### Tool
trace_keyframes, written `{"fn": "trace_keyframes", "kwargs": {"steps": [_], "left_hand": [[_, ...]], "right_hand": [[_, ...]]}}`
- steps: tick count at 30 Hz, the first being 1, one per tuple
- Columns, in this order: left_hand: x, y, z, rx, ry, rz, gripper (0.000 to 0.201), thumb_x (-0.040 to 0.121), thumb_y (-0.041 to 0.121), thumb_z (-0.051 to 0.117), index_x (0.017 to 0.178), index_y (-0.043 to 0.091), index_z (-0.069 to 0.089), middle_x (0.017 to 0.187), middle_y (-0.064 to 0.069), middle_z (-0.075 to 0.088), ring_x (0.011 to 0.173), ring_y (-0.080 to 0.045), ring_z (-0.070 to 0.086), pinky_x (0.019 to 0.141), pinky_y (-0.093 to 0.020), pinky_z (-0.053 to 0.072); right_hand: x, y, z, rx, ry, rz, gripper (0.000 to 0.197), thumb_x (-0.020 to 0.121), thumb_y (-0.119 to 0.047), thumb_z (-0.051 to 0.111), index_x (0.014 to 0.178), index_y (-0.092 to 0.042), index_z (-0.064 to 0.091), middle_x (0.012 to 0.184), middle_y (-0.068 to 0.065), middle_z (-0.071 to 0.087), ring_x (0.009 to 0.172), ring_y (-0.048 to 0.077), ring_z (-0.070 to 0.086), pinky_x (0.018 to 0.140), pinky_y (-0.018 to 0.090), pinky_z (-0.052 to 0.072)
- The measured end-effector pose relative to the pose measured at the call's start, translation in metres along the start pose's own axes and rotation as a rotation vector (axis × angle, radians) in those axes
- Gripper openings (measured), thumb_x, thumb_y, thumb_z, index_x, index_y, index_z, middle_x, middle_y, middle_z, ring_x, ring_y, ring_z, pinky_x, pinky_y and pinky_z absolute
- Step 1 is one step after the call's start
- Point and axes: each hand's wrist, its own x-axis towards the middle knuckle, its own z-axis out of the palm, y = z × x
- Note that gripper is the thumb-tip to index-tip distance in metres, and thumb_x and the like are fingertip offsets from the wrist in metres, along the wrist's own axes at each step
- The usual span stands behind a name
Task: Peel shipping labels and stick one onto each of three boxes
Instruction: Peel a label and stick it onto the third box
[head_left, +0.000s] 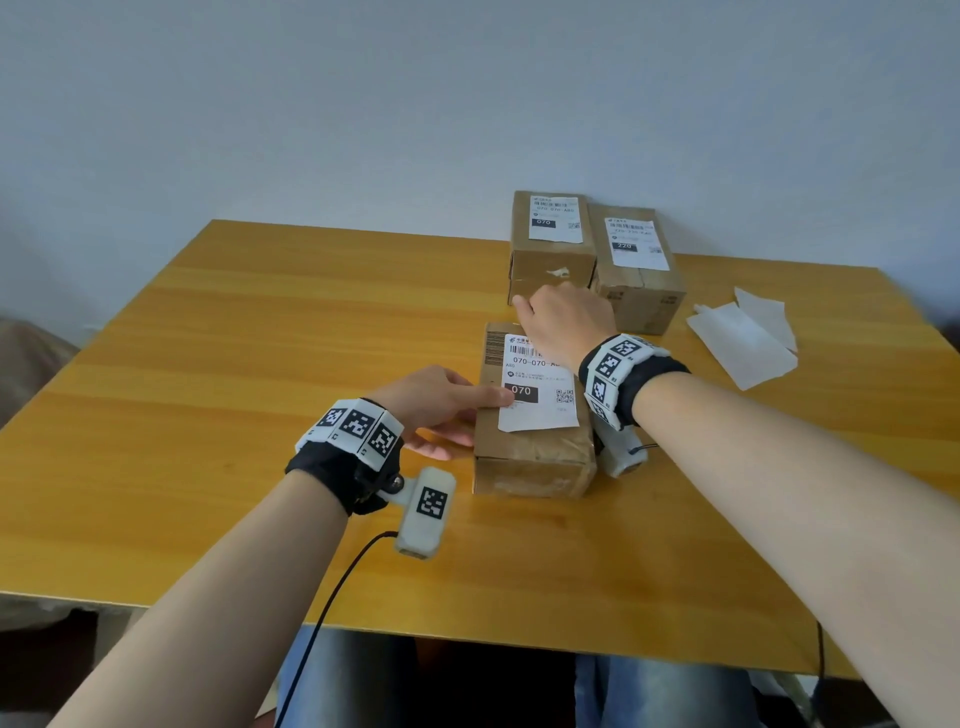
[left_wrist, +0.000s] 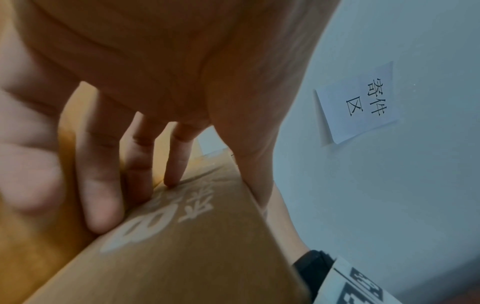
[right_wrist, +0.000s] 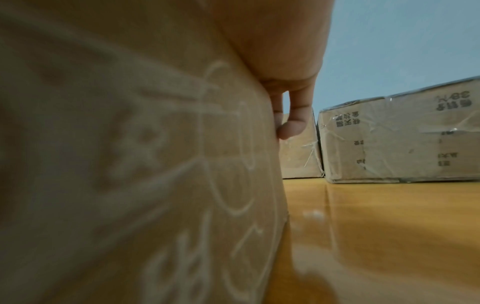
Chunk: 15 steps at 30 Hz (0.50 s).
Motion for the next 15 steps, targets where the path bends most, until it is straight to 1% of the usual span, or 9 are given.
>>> {"fn": "trace_keyframes", "kwargs": {"steps": [4, 6, 8, 9, 10, 12, 13, 15], "left_hand": [[0.003, -0.002, -0.001, -0.016, 0.002, -0.003, 0.056, 0.078, 0.053, 0.084, 0.116, 0.017, 0.062, 0.092, 0.003, 0.081, 0.077, -0.013, 0.074, 0.08, -0.038, 0.061], [0.006, -0.003, -0.002, -0.017, -0.004, -0.005, 0.06, 0.077, 0.054, 0.084, 0.118, 0.017, 0.06, 0.096, 0.002, 0.081, 0.081, -0.015, 0.075, 0.084, -0.041, 0.062], [0.007, -0.004, -0.003, -0.017, -0.013, -0.004, 0.06, 0.076, 0.054, 0.085, 0.116, 0.017, 0.059, 0.099, 0.0, 0.081, 0.083, -0.017, 0.075, 0.086, -0.043, 0.062], [0.008, -0.004, -0.003, -0.016, -0.015, -0.004, 0.059, 0.076, 0.054, 0.085, 0.115, 0.018, 0.058, 0.099, 0.0, 0.081, 0.084, -0.017, 0.075, 0.087, -0.043, 0.061], [0.008, -0.004, -0.003, -0.015, -0.016, -0.002, 0.059, 0.077, 0.053, 0.084, 0.114, 0.017, 0.058, 0.099, -0.001, 0.081, 0.084, -0.017, 0.075, 0.086, -0.043, 0.061], [0.008, -0.004, -0.003, -0.009, -0.01, 0.004, 0.06, 0.077, 0.053, 0.084, 0.117, 0.016, 0.058, 0.098, -0.001, 0.081, 0.082, -0.017, 0.075, 0.084, -0.042, 0.061], [0.008, -0.004, -0.002, -0.007, -0.006, 0.005, 0.061, 0.077, 0.053, 0.084, 0.118, 0.016, 0.058, 0.098, -0.001, 0.081, 0.082, -0.016, 0.075, 0.084, -0.041, 0.061], [0.008, -0.004, -0.002, -0.009, -0.004, 0.005, 0.061, 0.078, 0.054, 0.083, 0.118, 0.016, 0.058, 0.097, 0.0, 0.081, 0.082, -0.016, 0.075, 0.084, -0.041, 0.062]], "right_hand": [[0.008, 0.003, 0.001, 0.063, 0.02, -0.013, 0.066, 0.111, -0.044, 0.033, 0.055, -0.011, 0.043, 0.052, 0.004, 0.042, 0.048, 0.023, 0.046, 0.053, 0.032, 0.036], [0.014, 0.006, 0.003, 0.093, 0.029, -0.029, 0.067, 0.111, -0.045, 0.035, 0.053, -0.012, 0.042, 0.051, 0.005, 0.043, 0.046, 0.023, 0.045, 0.055, 0.033, 0.041], [0.02, 0.01, 0.008, 0.133, 0.042, -0.049, 0.07, 0.109, -0.046, 0.035, 0.051, -0.01, 0.046, 0.05, 0.008, 0.052, 0.046, 0.024, 0.05, 0.063, 0.038, 0.053], [0.023, 0.013, 0.009, 0.154, 0.048, -0.058, 0.071, 0.109, -0.046, 0.035, 0.05, -0.009, 0.05, 0.052, 0.008, 0.058, 0.048, 0.025, 0.055, 0.069, 0.04, 0.057], [0.026, 0.016, 0.01, 0.18, 0.054, -0.065, 0.072, 0.109, -0.046, 0.034, 0.051, -0.008, 0.056, 0.054, 0.007, 0.063, 0.05, 0.026, 0.06, 0.073, 0.039, 0.058], [0.027, 0.018, 0.007, 0.237, 0.054, -0.062, 0.07, 0.111, -0.042, 0.037, 0.056, -0.009, 0.067, 0.058, 0.002, 0.068, 0.055, 0.022, 0.065, 0.077, 0.031, 0.051], [0.027, 0.018, 0.004, 0.255, 0.052, -0.064, 0.069, 0.111, -0.041, 0.038, 0.06, -0.008, 0.07, 0.061, 0.001, 0.069, 0.057, 0.02, 0.066, 0.077, 0.028, 0.046], [0.025, 0.018, 0.0, 0.267, 0.048, -0.063, 0.067, 0.112, -0.04, 0.039, 0.063, -0.007, 0.072, 0.062, 0.0, 0.069, 0.057, 0.018, 0.065, 0.076, 0.025, 0.04]]}}
